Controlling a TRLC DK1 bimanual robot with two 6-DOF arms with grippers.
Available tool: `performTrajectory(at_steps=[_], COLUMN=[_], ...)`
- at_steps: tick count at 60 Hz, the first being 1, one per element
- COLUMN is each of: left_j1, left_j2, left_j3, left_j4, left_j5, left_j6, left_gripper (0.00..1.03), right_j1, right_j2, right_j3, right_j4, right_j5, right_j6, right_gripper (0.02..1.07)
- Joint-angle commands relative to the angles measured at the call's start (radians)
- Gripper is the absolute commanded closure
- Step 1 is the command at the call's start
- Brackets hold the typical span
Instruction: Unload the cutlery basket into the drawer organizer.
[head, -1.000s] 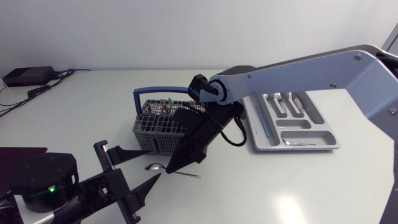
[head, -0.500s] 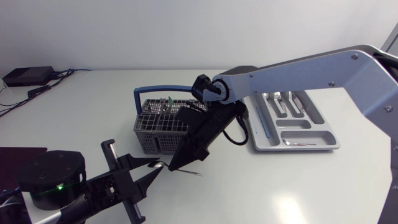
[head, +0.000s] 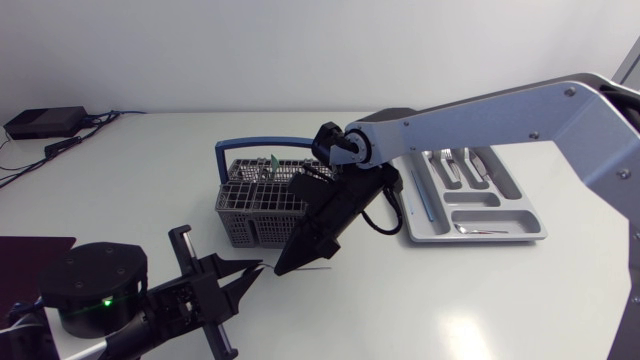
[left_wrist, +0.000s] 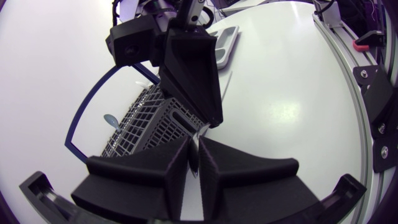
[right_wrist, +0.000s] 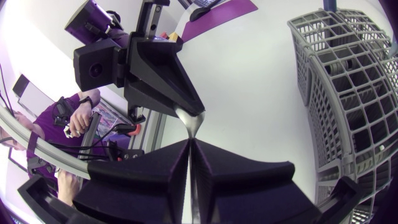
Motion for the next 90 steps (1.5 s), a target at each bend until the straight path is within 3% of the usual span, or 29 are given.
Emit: performTrajectory(at_steps=[1,5,9,14,18,26,35,43,48,65,75,85,90], left_j1=[-0.008,-0.008,-0.008,-0.011,-0.01,0.001,0.094,0.143,0.165,0.265,0.292,0.305,0.315], left_j2=[0.011,0.011,0.008,0.005,0.01,0.024,0.108,0.203,0.255,0.395,0.464,0.496,0.502], left_j3=[0.046,0.058,0.074,0.098,0.121,0.207,0.354,0.496,0.578,0.83,0.907,0.951,0.965], left_j4=[0.004,-0.017,-0.047,-0.094,-0.137,-0.281,-0.43,-0.55,-0.64,-1.013,-1.128,-1.185,-1.203], left_j5=[-0.019,-0.019,-0.02,-0.02,-0.019,0.015,0.121,0.158,0.187,0.42,0.491,0.5,0.535], left_j6=[0.015,0.015,0.014,0.012,0.002,-0.046,-0.126,-0.238,-0.298,-0.405,-0.413,-0.429,-0.436], left_gripper=[0.93,0.93,0.93,0.93,0.93,0.93,0.93,0.93,0.93,0.93,0.93,0.93,0.93], right_j1=[-0.007,-0.009,-0.009,-0.01,-0.006,0.043,0.175,0.246,0.263,0.301,0.332,0.355,0.366], right_j2=[-0.016,-0.039,-0.082,-0.146,-0.208,-0.377,-0.513,-0.568,-0.594,-0.607,-0.602,-0.602,-0.599], right_j3=[-0.034,-0.051,-0.083,-0.125,-0.177,-0.332,-0.518,-0.611,-0.651,-0.751,-0.791,-0.832,-0.849], right_j4=[-0.014,-0.006,0.023,0.084,0.17,0.432,0.719,0.868,0.946,1.161,1.268,1.359,1.402], right_j5=[-0.007,0.0,0.017,0.051,0.109,0.316,0.677,0.858,0.925,1.125,1.204,1.26,1.28], right_j6=[-0.009,-0.009,0.0,0.031,0.072,0.167,0.181,0.172,0.161,0.043,-0.037,-0.11,-0.14], right_gripper=[0.73,0.42,0.19,0.08,0.07,0.07,0.07,0.07,0.1,0.19,0.32,0.52,0.56])
